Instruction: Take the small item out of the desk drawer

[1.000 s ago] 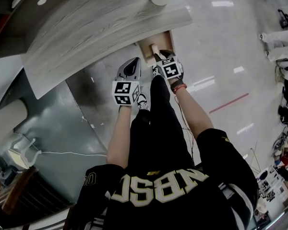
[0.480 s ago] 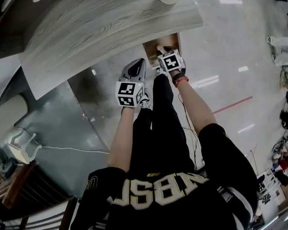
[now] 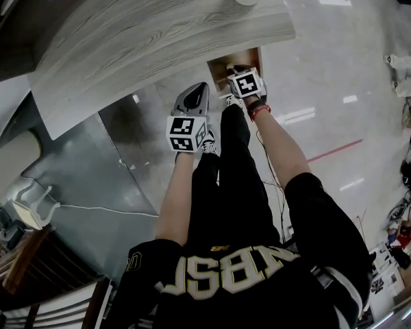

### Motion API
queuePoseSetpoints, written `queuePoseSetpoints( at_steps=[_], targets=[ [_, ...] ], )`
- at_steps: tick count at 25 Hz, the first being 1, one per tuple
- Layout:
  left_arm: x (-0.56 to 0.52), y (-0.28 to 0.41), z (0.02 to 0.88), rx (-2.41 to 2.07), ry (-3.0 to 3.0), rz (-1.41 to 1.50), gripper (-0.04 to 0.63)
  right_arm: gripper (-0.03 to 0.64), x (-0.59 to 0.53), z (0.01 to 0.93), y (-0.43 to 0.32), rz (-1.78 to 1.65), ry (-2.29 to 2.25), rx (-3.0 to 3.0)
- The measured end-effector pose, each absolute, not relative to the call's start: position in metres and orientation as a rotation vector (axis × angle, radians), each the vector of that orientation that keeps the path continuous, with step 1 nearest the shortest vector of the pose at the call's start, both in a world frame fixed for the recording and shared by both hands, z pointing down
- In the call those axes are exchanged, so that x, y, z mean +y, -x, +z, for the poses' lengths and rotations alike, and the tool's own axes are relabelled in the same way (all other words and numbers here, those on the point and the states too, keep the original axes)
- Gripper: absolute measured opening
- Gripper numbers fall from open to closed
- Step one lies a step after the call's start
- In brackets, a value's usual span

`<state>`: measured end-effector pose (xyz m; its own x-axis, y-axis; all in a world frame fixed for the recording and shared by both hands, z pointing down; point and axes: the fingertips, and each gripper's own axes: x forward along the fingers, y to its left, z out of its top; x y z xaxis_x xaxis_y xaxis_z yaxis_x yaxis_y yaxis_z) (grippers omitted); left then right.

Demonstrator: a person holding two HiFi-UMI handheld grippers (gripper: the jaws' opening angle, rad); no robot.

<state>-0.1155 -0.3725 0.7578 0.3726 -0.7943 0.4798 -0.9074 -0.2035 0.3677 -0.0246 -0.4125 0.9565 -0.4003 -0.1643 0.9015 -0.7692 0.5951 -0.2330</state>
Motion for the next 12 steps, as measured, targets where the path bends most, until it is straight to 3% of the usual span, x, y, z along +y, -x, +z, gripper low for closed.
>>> queuePoseSetpoints(
  at_steps=[12],
  targets=[
    [-0.361,0.125,0.741,-1.494,-2.025,0.225,0.015,0.084,-0.413,0.913,0.013,0.761,-0.828,-1.952]
  ],
)
